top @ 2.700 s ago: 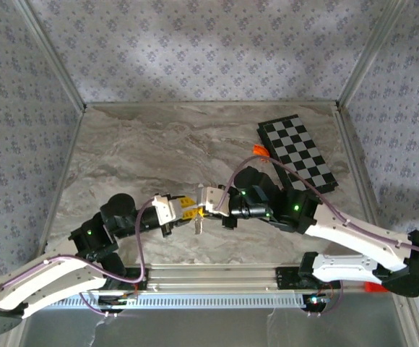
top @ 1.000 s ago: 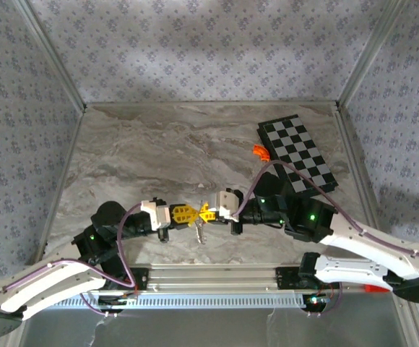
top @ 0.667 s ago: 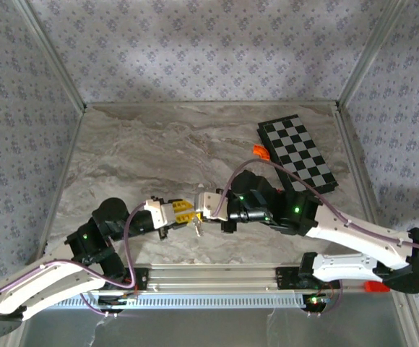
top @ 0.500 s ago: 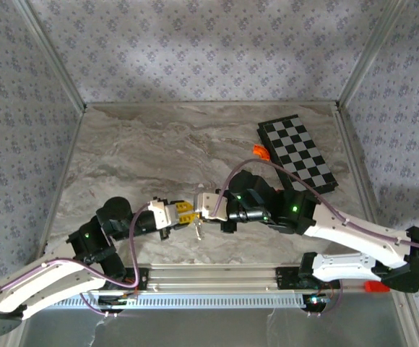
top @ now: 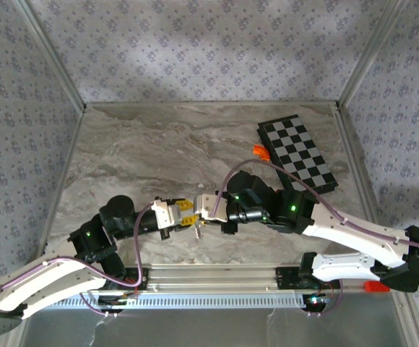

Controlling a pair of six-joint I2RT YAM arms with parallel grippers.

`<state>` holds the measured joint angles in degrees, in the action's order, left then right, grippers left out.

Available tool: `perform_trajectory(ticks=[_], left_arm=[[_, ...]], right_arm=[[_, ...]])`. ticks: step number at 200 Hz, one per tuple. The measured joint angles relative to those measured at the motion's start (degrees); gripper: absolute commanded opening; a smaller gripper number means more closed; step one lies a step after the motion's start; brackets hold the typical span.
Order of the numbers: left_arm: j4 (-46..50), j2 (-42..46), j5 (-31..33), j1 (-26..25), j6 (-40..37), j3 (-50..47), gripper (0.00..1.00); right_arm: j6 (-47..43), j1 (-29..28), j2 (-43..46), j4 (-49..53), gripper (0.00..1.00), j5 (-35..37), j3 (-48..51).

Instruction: Put the keys on the keyring

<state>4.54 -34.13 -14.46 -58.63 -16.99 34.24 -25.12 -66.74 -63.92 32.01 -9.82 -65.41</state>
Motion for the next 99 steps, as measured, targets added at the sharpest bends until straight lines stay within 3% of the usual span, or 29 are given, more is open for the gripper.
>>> perform_trajectory(ticks=[99], left_arm=[[0.4, -0.2, 1.1, 0.0, -0.1, 0.0, 0.27]], right_arm=[[0.0, 0.5, -1.2, 1.4, 0.0, 0.3, -2.6]])
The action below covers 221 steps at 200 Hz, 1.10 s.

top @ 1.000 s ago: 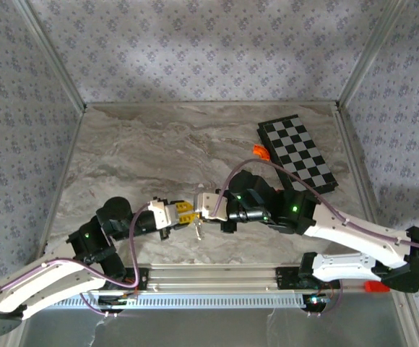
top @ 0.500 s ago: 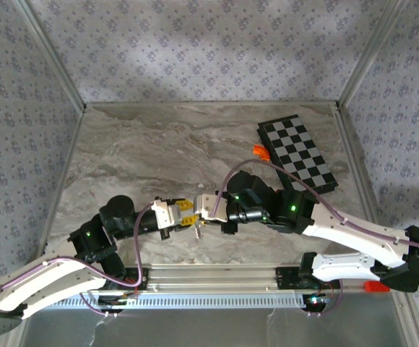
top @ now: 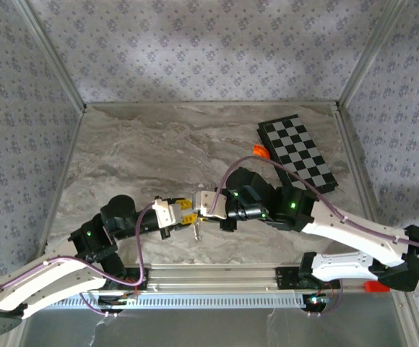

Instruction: Put the keys on the keyring

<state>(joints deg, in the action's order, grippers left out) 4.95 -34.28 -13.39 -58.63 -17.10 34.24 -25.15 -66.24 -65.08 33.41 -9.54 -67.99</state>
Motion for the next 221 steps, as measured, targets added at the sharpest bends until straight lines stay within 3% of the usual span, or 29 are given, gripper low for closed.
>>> perform_trajectory(ticks=[10, 40, 89, 111, 151, 177, 221], left_arm=[[0.1, 0.0, 0.0, 0.0, 0.0, 0.0, 0.27], [0.1, 0.0, 0.4, 0.0, -0.2, 0.0, 0.14], [0.0, -0.9, 0.3, -0.3, -0.2, 0.0, 0.12], [0.0, -1.1, -0.3, -0.3, 0.0, 0.0, 0.0], [-1.0, 0.3, -0.6, -0.3, 0.7, -0.5, 0.0], [-4.9, 2.6, -1.6, -0.3, 2.4, -2.7, 0.0], [-13.0, 3.1, -5.6, -0.3, 6.2, -5.2, 0.0]], right_arm=[[0.0, 0.0, -0.1, 0.2, 0.0, 0.0, 0.0], [-0.2, 0.0, -0.3, 0.3, 0.0, 0.0, 0.0], [-0.4, 0.1, -0.3, 0.3, 0.0, 0.2, 0.0], [-0.4, 0.1, -0.3, 0.7, 0.0, 0.5, 0.0], [-0.4, 0.1, 0.0, 0.5, 0.01, 0.6, 0.0], [-0.4, 0.1, 1.2, -1.7, 0.08, -0.3, 0.9], [0.1, 0.2, 4.5, -4.4, 0.11, -2.7, 2.6]])
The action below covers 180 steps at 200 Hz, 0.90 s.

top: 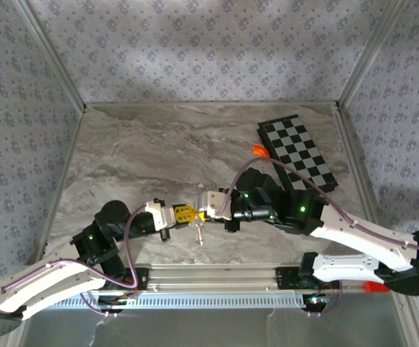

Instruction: Put the keys on the keyring

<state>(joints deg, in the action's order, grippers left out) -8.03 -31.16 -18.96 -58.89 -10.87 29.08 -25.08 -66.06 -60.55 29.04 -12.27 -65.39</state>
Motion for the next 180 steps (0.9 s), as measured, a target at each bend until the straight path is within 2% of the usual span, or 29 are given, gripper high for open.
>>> perform_trajectory(ticks=[37, 57, 91, 144, 180], left_arm=[[-5.3, -0.8, -2.9, 0.0, 2.4, -0.5, 0.0], [-6.6, -0.9, -3.7, 0.0, 3.1, -0.6, 0.0], [-8.1, -0.9, -4.1, 0.0, 3.5, -0.6, 0.0], [-8.6, -0.9, -4.3, 0.0, 4.0, -0.6, 0.0], [-8.7, -1.3, -4.3, 0.0, 4.0, -0.6, 0.0]], right_arm=[[1.5, 0.8, 2.9, -2.2, 0.23, -3.3, 1.5], [2.2, 1.5, 4.2, -3.1, 0.24, -4.5, 1.9], [3.2, 2.4, 5.2, -4.1, 0.21, -5.7, 2.2], [3.9, 3.2, 5.2, -4.9, 0.21, -6.7, 2.7], [4.3, 3.3, 5.1, -5.4, 0.12, -7.8, 2.9]])
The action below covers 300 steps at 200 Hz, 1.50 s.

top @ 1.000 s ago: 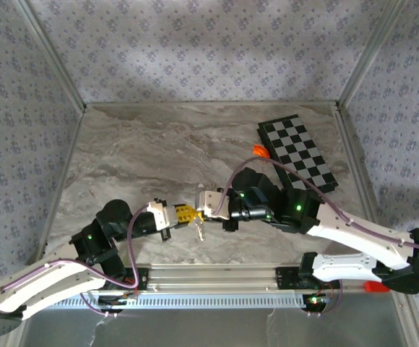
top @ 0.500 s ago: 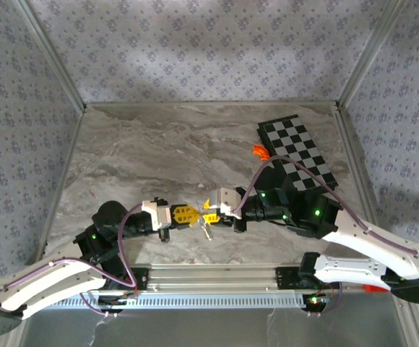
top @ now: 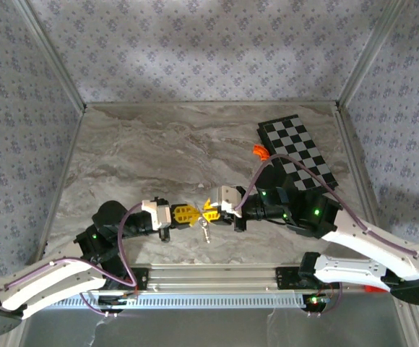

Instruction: Put the keys on the keyring

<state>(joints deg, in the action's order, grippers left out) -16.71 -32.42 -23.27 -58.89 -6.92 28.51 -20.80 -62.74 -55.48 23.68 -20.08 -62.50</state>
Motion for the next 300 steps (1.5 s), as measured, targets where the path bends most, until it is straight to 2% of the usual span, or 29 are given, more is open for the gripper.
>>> perform_trajectory(ticks=[17, 41, 57, 74, 109, 139, 151, 167, 178, 202, 216, 271, 300], left_arm=[[0.0, 0.0, 0.1, 0.0, 0.0, 0.0, 0.0], [0.5, 0.0, 0.5, 0.0, -0.2, 0.0, 0.0], [3.2, 0.0, 1.6, 0.0, -1.5, 0.8, 0.1], [8.2, -0.6, 3.7, 0.0, -3.3, 2.7, 0.11], [17.1, -3.1, 7.3, 0.0, -7.2, 6.5, 0.09], [19.4, -4.1, 7.9, 0.0, -8.7, 7.0, 0.07], [20.0, -4.1, 7.9, 0.0, -9.0, 7.0, 0.0], [20.4, -4.1, 7.9, 0.0, -9.3, 7.0, 0.0], [20.3, -4.0, 7.8, 0.0, -9.3, 7.0, 0.0], [18.1, -2.6, 7.4, 0.0, -7.8, 5.6, 0.0], [15.0, -1.0, 6.8, 0.0, -6.4, 3.7, 0.0], [3.6, -0.4, 3.4, 0.0, -1.6, 0.8, 0.0], [0.4, -0.8, 2.2, 0.0, 0.1, -0.6, 0.0]], right_arm=[[0.4, 0.0, -0.1, 0.1, 0.0, -0.5, 0.0], [0.3, 0.2, -0.1, 0.1, 0.0, -0.7, 0.0], [0.2, 0.1, -0.6, 0.9, 0.0, 0.0, -0.1], [-0.1, -0.3, -2.4, 3.1, 0.0, 2.0, -1.6], [-1.3, -1.5, -6.4, 8.5, 0.0, 6.4, -5.6], [-1.7, -1.9, -8.0, 11.5, 0.0, 7.9, -7.0], [-1.9, -1.9, -8.6, 12.3, 0.0, 8.3, -7.2], [-2.2, -2.0, -8.8, 12.8, 0.0, 8.7, -7.2], [-2.2, -2.1, -8.9, 13.1, 0.0, 8.9, -7.2], [-2.1, -2.2, -8.7, 12.3, 0.18, 9.0, -7.2], [-1.7, -2.4, -8.2, 11.0, 0.21, 9.0, -7.0], [-1.1, -2.5, -4.7, 7.3, 0.18, 8.1, -6.0], [-1.0, -2.5, -3.6, 6.3, 0.12, 7.2, -4.3]])
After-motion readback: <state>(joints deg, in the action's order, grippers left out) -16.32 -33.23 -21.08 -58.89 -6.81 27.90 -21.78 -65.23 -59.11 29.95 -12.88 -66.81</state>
